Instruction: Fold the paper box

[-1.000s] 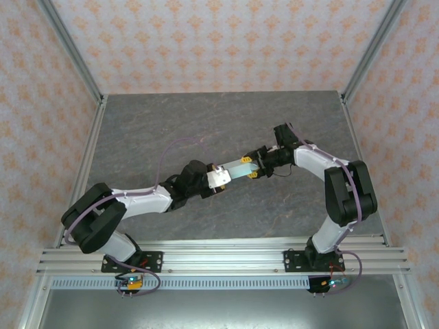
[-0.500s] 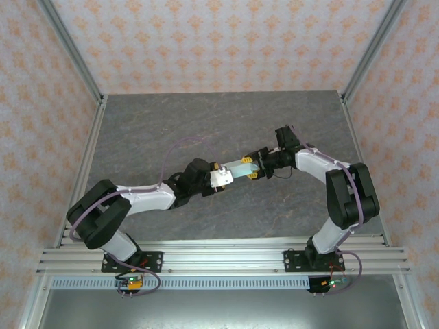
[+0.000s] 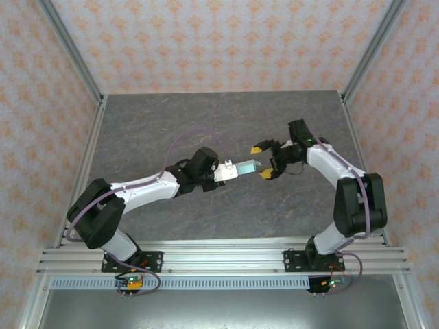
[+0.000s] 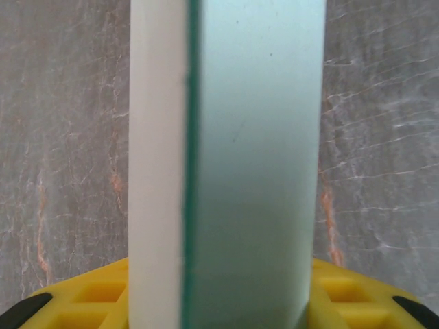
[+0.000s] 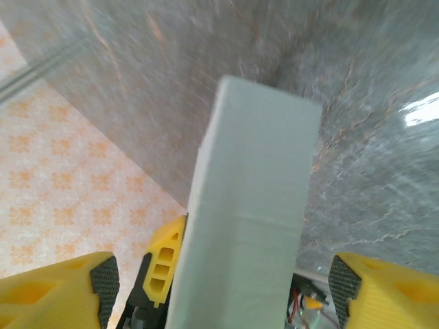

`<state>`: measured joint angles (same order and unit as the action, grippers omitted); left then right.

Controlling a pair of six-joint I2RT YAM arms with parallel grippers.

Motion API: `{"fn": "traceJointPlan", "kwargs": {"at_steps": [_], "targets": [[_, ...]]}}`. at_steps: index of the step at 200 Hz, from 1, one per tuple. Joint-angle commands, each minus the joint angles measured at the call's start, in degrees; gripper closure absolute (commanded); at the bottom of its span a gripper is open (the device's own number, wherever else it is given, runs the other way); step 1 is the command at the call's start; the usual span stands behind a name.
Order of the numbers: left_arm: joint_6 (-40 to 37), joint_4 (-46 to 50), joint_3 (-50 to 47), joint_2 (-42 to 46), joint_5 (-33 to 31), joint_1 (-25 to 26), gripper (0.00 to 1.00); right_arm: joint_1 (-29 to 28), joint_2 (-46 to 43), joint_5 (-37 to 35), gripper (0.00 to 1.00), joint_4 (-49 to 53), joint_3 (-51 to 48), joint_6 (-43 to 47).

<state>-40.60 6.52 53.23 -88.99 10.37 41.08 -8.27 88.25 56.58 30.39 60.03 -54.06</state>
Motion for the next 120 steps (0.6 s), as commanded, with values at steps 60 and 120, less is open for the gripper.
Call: {"fn": "traceJointPlan", "kwargs": {"at_steps": [60,120], "targets": [[-5.6,34.4,19.7,-11.1,11.9,-6.3,0.57,0.2,-21.8,-21.3,0.22,-5.4,-11.7,48.0],[-9.4,37.3,24.8,-14.1,16.3,-9.4,0.55,-13.1,-19.1,-27.9,0.42,-10.9,-11.1,75.7]]}}
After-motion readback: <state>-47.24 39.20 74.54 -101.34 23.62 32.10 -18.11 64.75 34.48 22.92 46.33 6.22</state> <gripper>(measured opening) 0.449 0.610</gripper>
